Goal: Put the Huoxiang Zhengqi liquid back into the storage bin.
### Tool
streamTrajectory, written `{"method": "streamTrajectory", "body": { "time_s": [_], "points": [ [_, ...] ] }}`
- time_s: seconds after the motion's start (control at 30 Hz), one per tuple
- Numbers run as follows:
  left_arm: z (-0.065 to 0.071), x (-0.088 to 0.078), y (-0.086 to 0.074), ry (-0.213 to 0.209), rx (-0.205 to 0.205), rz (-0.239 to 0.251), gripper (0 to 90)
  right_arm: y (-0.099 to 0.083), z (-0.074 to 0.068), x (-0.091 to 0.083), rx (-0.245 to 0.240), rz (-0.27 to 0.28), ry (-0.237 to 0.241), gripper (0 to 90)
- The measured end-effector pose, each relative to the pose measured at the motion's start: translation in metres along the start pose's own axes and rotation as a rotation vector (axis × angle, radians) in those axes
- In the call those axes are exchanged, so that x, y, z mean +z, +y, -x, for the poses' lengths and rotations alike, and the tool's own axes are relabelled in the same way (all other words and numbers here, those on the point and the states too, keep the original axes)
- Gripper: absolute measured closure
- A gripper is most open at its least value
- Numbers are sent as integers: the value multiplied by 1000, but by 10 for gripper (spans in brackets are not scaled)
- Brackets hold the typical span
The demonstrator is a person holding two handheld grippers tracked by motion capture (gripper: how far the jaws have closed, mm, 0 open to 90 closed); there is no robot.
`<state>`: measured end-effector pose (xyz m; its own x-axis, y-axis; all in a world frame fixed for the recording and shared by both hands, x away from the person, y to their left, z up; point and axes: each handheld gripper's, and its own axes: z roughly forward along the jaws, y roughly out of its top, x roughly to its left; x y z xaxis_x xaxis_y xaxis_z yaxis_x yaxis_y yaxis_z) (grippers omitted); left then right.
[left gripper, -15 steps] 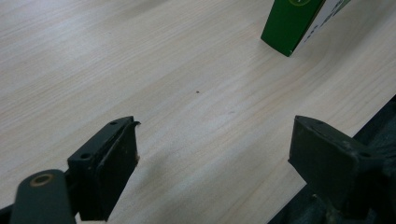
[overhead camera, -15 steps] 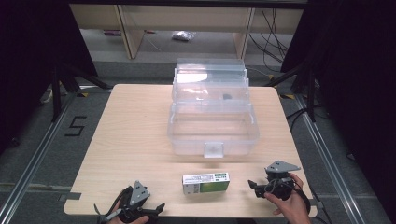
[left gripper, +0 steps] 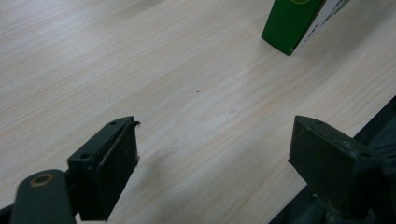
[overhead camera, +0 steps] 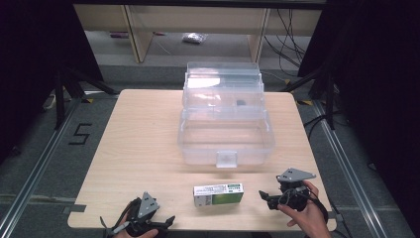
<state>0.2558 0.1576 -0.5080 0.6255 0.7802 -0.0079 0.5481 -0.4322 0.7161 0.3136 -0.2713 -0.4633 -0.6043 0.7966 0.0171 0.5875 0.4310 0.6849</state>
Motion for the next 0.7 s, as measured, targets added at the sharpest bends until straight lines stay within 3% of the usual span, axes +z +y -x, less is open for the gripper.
{"method": "streamTrajectory", "body": {
  "time_s": [0.1,0.17,0.2,0.23,0.3,0.4,0.7],
  "points": [
    [0,-1,0,-13,5,-7,148,2,-3,1,14,12,2,184],
    [0,0,0,-6,3,-3,149,5,0,1,-30,10,7,184],
    [0,0,0,-8,3,-2,149,5,0,1,-30,10,7,184],
    [0,0,0,-8,4,-3,148,5,-2,0,0,2,7,184],
    [0,0,0,-10,0,1,148,6,-1,0,-19,8,13,184],
    [0,0,0,-15,1,-4,148,8,-2,-2,2,3,15,186],
    [0,1,0,-6,2,-8,149,14,-4,-3,-31,-2,33,186]
  ]
}}
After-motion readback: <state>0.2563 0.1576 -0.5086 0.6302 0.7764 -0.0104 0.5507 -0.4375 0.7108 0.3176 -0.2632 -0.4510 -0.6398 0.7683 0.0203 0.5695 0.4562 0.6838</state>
